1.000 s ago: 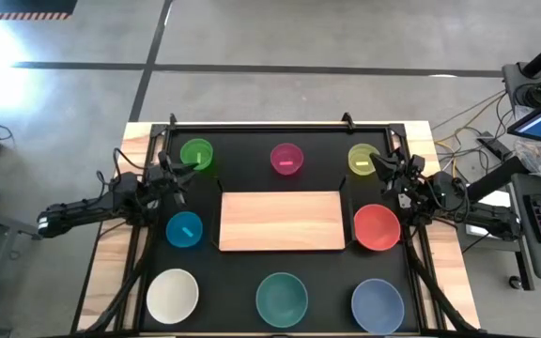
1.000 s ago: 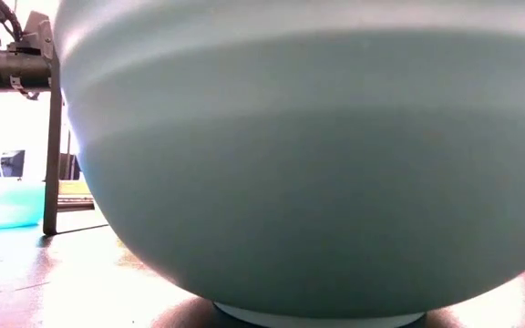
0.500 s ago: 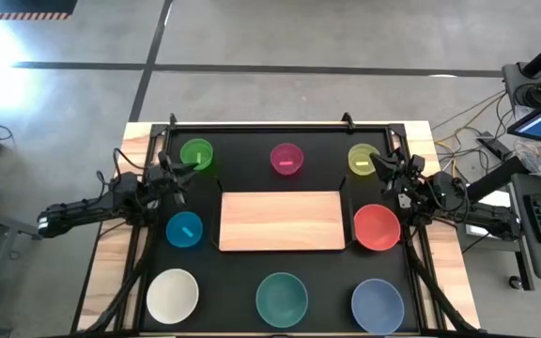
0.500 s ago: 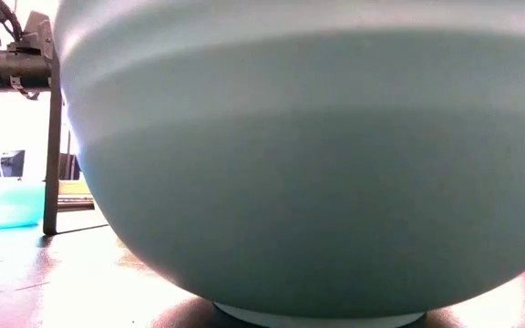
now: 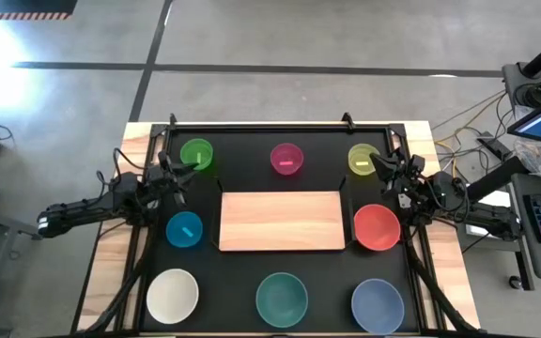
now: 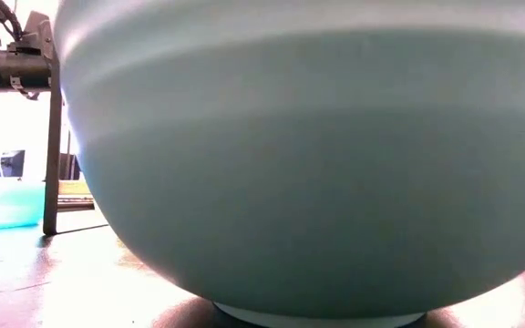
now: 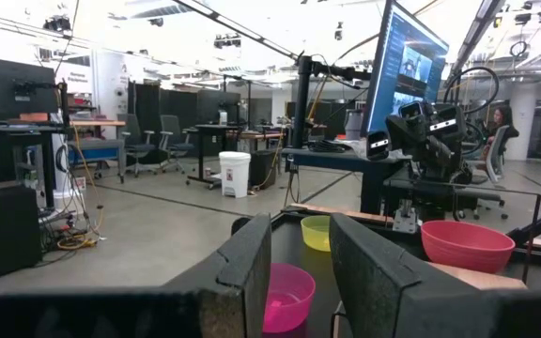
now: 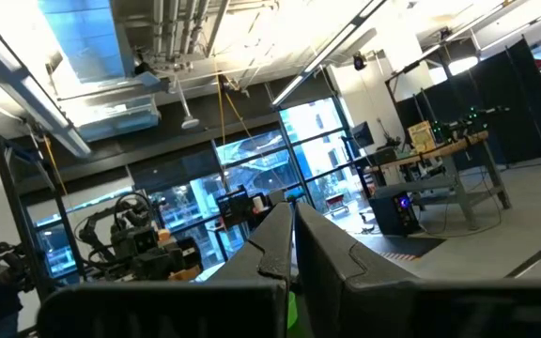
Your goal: Place and stack bowls onto a shelf
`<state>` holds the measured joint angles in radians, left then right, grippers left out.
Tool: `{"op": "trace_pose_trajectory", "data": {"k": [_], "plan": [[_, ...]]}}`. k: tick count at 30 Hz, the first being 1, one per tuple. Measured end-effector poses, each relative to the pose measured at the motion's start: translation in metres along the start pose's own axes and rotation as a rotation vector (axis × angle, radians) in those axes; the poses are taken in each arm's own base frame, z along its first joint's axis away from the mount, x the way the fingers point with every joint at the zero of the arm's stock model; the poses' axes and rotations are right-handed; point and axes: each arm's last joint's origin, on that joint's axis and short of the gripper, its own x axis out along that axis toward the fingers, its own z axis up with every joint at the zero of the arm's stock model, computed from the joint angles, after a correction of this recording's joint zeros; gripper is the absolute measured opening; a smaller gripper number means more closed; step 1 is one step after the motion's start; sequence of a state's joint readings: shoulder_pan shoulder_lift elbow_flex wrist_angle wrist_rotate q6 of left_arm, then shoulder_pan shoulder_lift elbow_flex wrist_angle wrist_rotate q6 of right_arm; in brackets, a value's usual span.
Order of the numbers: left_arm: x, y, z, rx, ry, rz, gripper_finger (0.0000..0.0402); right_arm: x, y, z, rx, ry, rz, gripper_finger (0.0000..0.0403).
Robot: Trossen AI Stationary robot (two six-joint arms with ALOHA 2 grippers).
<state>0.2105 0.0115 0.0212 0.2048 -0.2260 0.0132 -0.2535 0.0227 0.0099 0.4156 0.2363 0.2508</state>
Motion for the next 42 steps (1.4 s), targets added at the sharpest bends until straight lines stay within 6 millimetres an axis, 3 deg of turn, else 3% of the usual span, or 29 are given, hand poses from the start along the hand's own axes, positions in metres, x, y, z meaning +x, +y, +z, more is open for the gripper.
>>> {"op": "trace_pose_trajectory", "data": {"k": [21,36,42], "plan": [[0.0,0.0,0.0,0.0,0.0,0.0,0.0095,0.0,0.0001,0.0006,-0.074,-0.006,0.001,0.0009],[0.0,0.0,0.0,0.0,0.0,0.0,0.0095,0.0,0.0002,0.0007,-0.063,-0.008,0.001,0.0009],[0.0,0.0,0.0001,0.0,-0.001,0.0,0.0095,0.0001,-0.0002,0.0011,0.029,-0.01,-0.01,0.0009]]}}
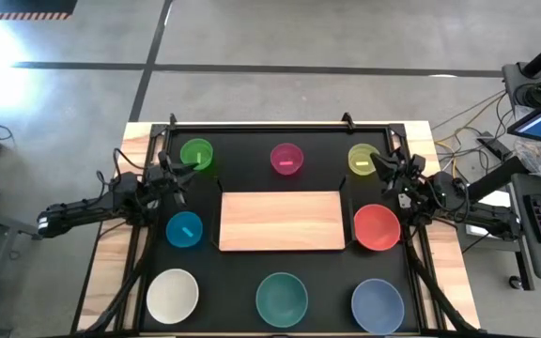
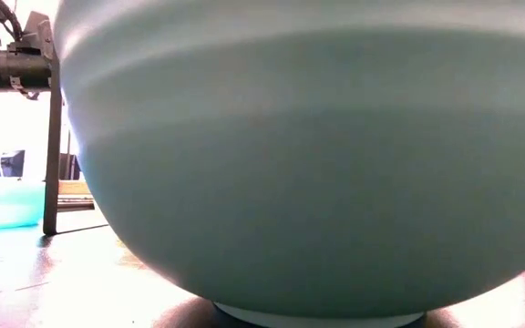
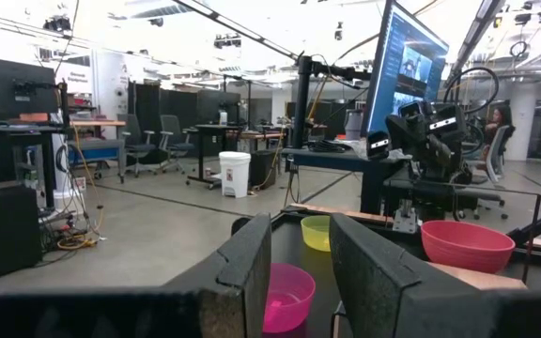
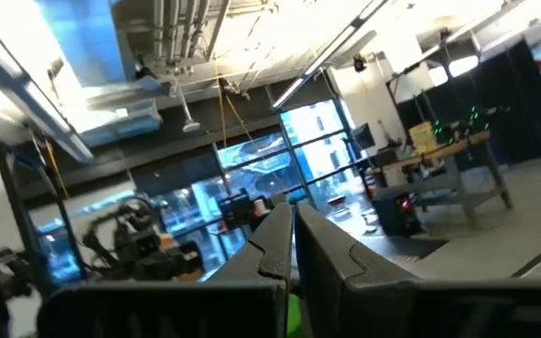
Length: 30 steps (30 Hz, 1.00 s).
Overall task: Place and stack bowls onto a shelf
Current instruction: Put the yellow bowl on the shelf
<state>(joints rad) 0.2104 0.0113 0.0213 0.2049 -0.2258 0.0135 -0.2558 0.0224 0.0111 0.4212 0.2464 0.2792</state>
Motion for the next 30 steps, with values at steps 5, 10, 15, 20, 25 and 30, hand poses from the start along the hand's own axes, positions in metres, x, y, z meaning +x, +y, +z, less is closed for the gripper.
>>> {"op": "trace_pose_trajectory", "data": {"k": [5,10,15,20,25,30], "plan": [[0.0,0.0,0.0,0.0,0.001,0.0,0.0095,0.002,0.001,0.004,-0.106,0.052,-0.032,0.0009],[0.0,0.0,0.0,0.0,0.0,0.0,0.0095,0.007,0.005,0.017,-0.144,0.101,-0.097,0.0009],[0.0,0.0,0.0,0.0,0.001,0.0,0.0095,0.013,0.008,0.031,-0.215,0.253,-0.19,0.0009],[0.0,0.0,0.0,0.0,0.001,0.0,0.0095,0.02,0.014,0.046,-0.269,0.394,-0.253,0.0009],[0.0,0.0,0.0,0.0,0.0,0.0,0.0095,0.025,0.02,0.065,-0.29,0.528,-0.298,0.0009],[0.0,0.0,0.0,0.0,0.001,0.0,0.0095,0.03,0.026,0.081,-0.26,0.639,-0.35,0.0019]]}}
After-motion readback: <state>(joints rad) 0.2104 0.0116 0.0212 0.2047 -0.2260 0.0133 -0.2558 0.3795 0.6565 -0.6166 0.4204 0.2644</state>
